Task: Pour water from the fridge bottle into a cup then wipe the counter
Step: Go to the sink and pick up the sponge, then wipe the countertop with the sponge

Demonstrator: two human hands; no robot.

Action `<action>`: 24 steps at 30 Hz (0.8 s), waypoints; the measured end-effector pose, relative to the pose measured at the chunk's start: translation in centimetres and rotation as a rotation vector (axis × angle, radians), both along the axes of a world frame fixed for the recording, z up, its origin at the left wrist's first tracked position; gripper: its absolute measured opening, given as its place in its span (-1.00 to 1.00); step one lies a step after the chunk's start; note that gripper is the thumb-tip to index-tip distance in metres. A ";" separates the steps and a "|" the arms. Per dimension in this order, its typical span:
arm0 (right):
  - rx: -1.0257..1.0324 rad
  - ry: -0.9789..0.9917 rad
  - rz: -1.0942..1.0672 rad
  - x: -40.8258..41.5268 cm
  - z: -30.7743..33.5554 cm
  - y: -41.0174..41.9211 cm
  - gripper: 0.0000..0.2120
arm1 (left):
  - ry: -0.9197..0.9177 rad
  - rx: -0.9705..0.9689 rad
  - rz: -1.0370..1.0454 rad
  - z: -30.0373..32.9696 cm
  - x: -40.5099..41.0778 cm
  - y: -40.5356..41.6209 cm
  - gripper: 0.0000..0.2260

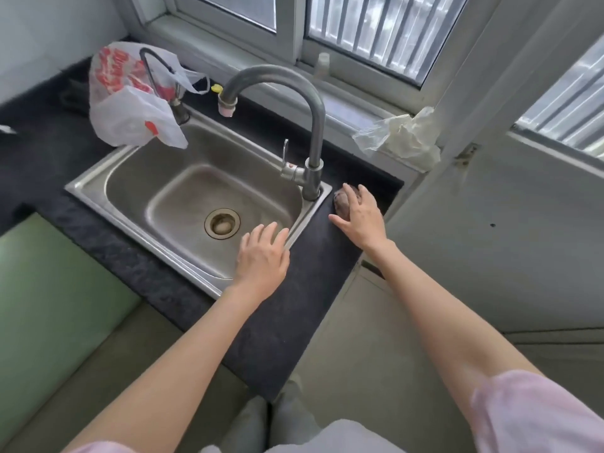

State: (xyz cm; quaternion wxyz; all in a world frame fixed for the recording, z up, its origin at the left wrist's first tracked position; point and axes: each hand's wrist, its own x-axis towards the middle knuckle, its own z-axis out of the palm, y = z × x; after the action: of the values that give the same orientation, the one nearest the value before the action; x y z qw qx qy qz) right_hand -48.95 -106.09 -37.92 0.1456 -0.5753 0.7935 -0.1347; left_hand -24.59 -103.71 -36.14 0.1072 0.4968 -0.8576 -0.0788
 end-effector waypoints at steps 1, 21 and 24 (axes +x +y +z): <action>0.006 0.020 0.000 -0.3 -0.7 -0.6 -0.24 | 0.007 0.000 0.009 -0.2 -0.1 -0.1 -0.66; -0.274 -0.179 0.025 2.3 1.3 2.0 -0.50 | 0.013 0.025 0.233 1.9 8.6 1.2 -0.62; -0.300 -0.262 0.078 6.2 3.5 4.4 -0.49 | 0.040 -0.016 0.278 3.0 11.8 2.3 -0.62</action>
State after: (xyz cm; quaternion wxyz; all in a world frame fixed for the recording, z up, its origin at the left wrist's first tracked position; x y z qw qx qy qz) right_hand -42.74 -101.65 -34.38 0.1655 -0.5982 0.7161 -0.3195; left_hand -12.77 -101.46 -33.15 0.1380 0.6085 -0.7787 -0.0663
